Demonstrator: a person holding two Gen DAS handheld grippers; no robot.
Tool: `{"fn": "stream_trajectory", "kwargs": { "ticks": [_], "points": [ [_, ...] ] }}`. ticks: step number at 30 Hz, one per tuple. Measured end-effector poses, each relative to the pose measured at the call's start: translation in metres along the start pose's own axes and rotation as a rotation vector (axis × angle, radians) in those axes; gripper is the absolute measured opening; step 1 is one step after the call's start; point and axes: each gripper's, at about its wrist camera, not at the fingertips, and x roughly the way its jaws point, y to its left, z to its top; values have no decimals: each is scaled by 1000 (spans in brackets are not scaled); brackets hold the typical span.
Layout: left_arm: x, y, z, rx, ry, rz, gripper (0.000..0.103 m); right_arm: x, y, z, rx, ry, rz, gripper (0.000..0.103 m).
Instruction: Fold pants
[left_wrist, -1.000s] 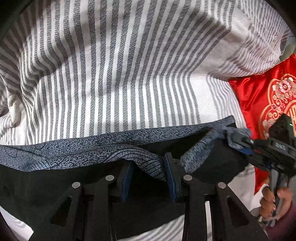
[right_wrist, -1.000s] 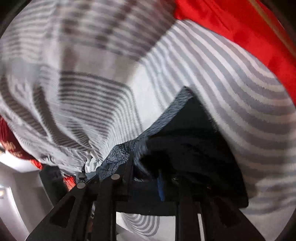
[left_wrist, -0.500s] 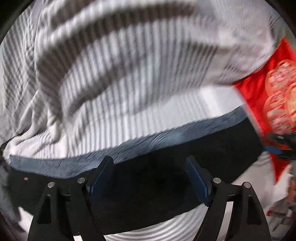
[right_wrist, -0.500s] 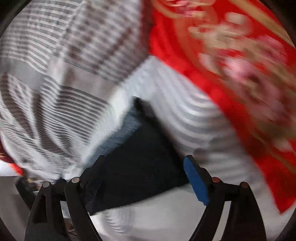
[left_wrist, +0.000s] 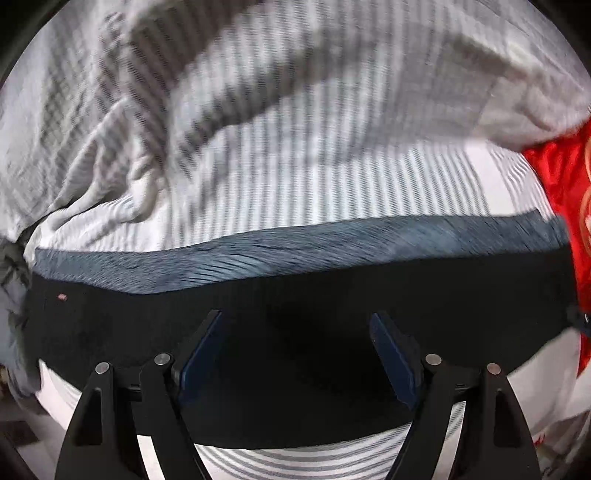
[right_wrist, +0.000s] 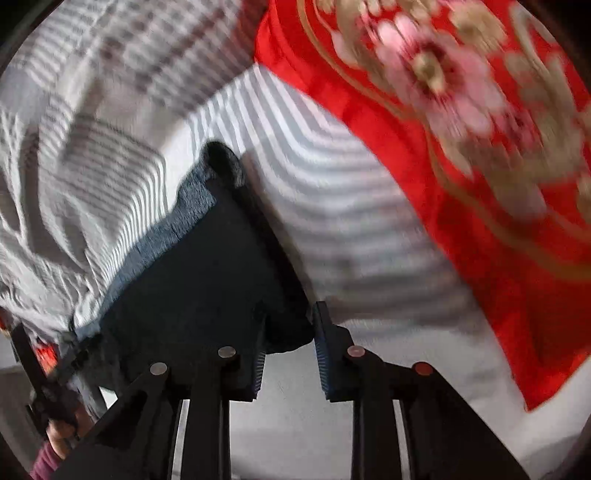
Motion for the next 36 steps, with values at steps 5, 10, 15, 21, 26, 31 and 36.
{"fn": "stream_trajectory", "kwargs": {
  "ticks": [5, 10, 15, 21, 26, 31, 36],
  "points": [
    [9, 16, 2, -48, -15, 32, 81, -39, 39, 3, -119, -190, -49, 66],
    [32, 1, 5, -32, -8, 32, 81, -9, 86, 25, -256, -133, -14, 66],
    [56, -8, 15, -20, -10, 33, 83, 38, 78, 42, -237, -57, -39, 66],
    [68, 14, 23, -81, -23, -2, 103, 43, 107, 62, -317, -68, -118, 67],
    [34, 17, 13, -6, -78, 42, 103, 27, 118, 45, -337, -62, -83, 69],
    [21, 69, -11, -79, -61, 102, 103, 24, 126, -3, -331, -26, -40, 74],
    [23, 129, -36, -154, -26, 174, 103, 36, 147, -46, -290, 20, 68, 74]
  ]
}}
